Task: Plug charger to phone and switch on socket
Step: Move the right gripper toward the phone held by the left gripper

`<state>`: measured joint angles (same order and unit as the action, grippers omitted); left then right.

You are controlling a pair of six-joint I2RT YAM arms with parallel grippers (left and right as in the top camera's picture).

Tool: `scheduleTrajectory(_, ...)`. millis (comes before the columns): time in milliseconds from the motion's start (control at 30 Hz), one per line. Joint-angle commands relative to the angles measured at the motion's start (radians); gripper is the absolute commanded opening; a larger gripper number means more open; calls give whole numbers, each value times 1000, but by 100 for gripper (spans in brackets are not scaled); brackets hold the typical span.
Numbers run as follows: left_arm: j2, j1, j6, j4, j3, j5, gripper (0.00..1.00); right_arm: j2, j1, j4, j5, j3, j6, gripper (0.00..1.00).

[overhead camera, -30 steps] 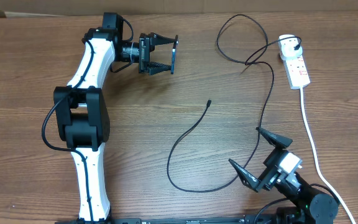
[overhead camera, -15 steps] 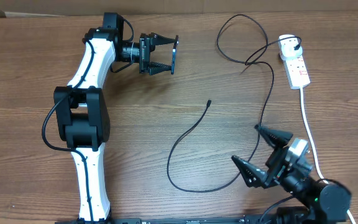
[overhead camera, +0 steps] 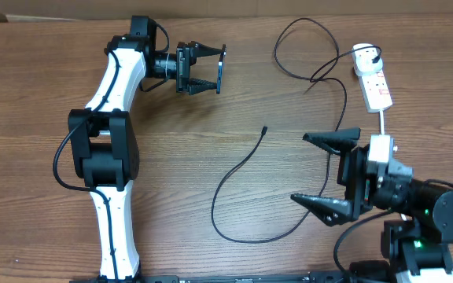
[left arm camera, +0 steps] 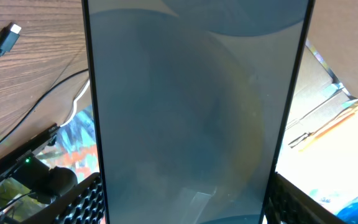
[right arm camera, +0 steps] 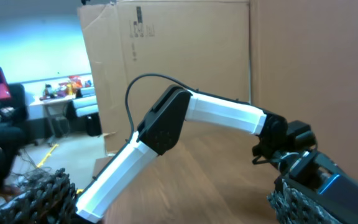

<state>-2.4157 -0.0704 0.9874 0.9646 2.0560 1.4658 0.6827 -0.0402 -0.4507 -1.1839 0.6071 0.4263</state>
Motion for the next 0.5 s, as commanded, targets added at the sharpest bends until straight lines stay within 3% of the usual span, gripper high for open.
scheduleTrajectory(0,56,-3,-30,-1,15,43,61,80,-4,-101,-14,31,306,100)
scheduleTrajectory(67,56,-3,-30,-1,15,42,61,136,-5,-128,-31,69,370,100)
scheduleTrajectory(333,56,-3,-30,-1,15,13,62,323,-5,-116,-81,249,354,100)
scheduleTrajectory(467,56,-3,-30,-1,15,-7,61,388,-5,-89,-6,282,351,100)
